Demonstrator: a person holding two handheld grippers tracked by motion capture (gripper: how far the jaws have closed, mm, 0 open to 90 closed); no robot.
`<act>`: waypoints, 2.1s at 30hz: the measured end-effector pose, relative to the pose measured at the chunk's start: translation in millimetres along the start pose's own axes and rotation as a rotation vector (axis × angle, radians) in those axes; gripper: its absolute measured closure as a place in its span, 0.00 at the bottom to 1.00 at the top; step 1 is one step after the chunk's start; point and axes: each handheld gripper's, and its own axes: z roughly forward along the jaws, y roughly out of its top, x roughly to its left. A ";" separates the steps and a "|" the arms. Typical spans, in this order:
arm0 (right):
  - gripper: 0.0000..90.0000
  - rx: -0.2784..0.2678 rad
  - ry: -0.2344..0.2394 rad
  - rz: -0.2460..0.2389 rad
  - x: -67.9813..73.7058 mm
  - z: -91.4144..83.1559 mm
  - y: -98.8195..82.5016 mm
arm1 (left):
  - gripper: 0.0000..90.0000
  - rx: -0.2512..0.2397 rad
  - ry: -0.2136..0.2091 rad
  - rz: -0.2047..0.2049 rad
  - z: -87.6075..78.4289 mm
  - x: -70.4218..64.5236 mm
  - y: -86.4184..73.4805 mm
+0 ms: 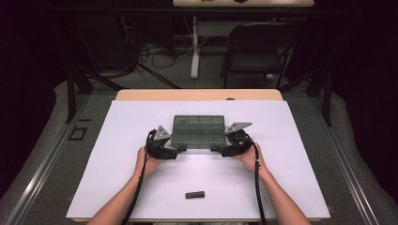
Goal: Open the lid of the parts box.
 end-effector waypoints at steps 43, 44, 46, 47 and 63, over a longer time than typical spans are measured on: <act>0.33 0.001 0.005 0.026 0.0 -0.5 -1.1 | 0.19 0.002 0.023 0.029 -2.9 -5.5 3.3; 0.34 0.002 0.005 0.026 0.0 -0.5 -1.1 | 0.18 -0.002 0.023 0.029 -2.9 -6.0 3.4; 0.34 0.001 0.005 0.026 0.0 -0.8 -1.0 | 0.17 -0.004 0.024 0.034 -3.7 -6.7 4.0; 0.35 0.001 0.005 0.023 -0.2 -1.1 -1.0 | 0.16 -0.006 0.024 0.034 -3.9 -7.0 4.2; 0.41 -0.036 -0.003 0.029 -1.1 -8.4 1.0 | 0.18 -0.022 0.078 0.055 -7.6 -11.1 7.1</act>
